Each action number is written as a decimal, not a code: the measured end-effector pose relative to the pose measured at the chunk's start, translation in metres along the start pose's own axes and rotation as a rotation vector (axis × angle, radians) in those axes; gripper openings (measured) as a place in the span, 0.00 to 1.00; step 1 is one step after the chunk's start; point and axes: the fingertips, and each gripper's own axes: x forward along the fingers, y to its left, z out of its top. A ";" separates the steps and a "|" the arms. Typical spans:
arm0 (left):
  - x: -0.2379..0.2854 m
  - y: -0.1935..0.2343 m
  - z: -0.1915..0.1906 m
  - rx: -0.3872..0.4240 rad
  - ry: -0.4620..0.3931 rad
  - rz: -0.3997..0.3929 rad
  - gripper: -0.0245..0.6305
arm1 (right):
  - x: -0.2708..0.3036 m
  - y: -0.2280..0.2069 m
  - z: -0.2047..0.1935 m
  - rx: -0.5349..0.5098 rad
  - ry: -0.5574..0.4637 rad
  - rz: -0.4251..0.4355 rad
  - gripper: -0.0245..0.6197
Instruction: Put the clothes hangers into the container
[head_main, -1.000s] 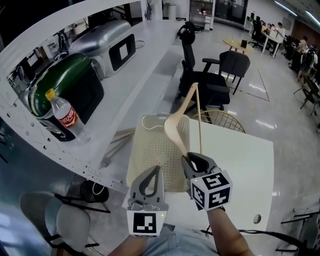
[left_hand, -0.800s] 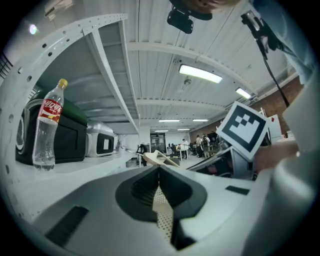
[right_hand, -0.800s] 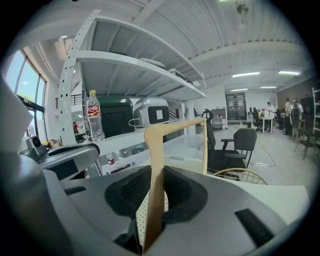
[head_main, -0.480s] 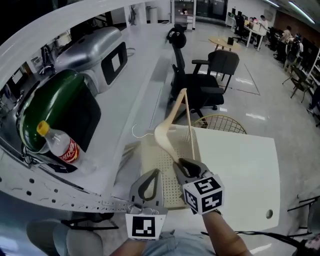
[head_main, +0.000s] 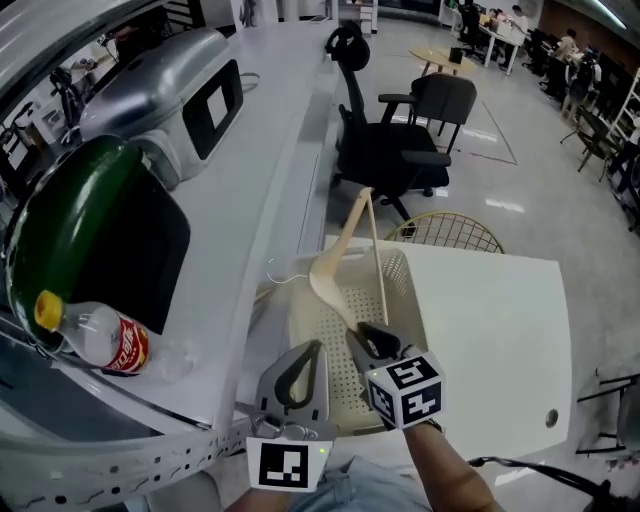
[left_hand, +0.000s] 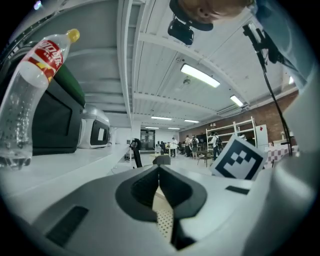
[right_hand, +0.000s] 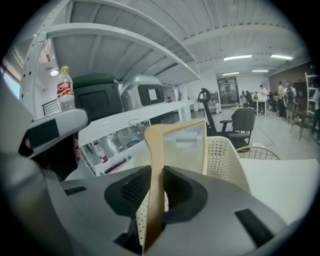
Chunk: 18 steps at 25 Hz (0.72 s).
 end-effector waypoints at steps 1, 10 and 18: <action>0.001 0.002 -0.002 -0.007 0.008 -0.002 0.06 | 0.004 -0.001 -0.003 0.002 0.008 -0.002 0.17; 0.012 0.026 -0.029 -0.042 0.066 0.001 0.06 | 0.043 0.002 -0.034 -0.002 0.126 0.021 0.17; 0.013 0.034 -0.038 -0.048 0.091 0.020 0.06 | 0.060 0.005 -0.061 0.029 0.226 0.055 0.18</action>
